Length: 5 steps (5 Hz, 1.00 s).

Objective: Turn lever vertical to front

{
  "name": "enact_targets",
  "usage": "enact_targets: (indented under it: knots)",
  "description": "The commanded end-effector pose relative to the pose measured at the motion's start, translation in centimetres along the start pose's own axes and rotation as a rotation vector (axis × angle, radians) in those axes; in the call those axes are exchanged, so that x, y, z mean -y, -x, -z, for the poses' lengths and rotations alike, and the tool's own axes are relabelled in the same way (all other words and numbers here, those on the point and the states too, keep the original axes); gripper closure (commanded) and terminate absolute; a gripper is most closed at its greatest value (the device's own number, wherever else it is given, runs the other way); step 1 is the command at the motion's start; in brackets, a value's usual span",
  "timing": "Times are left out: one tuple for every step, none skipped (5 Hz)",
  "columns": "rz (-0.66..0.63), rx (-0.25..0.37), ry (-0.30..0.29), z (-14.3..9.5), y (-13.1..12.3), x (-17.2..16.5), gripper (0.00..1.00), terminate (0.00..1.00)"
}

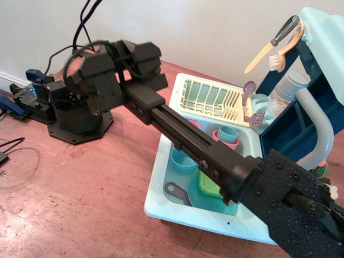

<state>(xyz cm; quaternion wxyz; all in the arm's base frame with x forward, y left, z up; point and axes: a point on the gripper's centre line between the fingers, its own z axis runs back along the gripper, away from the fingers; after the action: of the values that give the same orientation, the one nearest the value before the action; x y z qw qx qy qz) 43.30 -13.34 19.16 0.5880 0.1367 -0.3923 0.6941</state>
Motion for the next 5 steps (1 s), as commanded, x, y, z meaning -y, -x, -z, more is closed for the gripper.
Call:
enact_targets:
  knots:
    - [-0.109, 0.01, 0.005, 0.2, -3.4, 0.7, 0.0, 0.0]
    - [-0.132, 0.012, -0.008, 1.1, -4.0, -0.6, 0.0, 0.0]
    - [-0.191, 0.024, -0.021, 1.7, -4.7, -2.4, 0.0, 0.0]
    - [-0.345, 0.083, -0.023, 1.9, -6.0, -4.1, 0.0, 0.0]
    - [-0.376, 0.112, -0.036, 2.2, -6.9, -3.7, 0.0, 0.0]
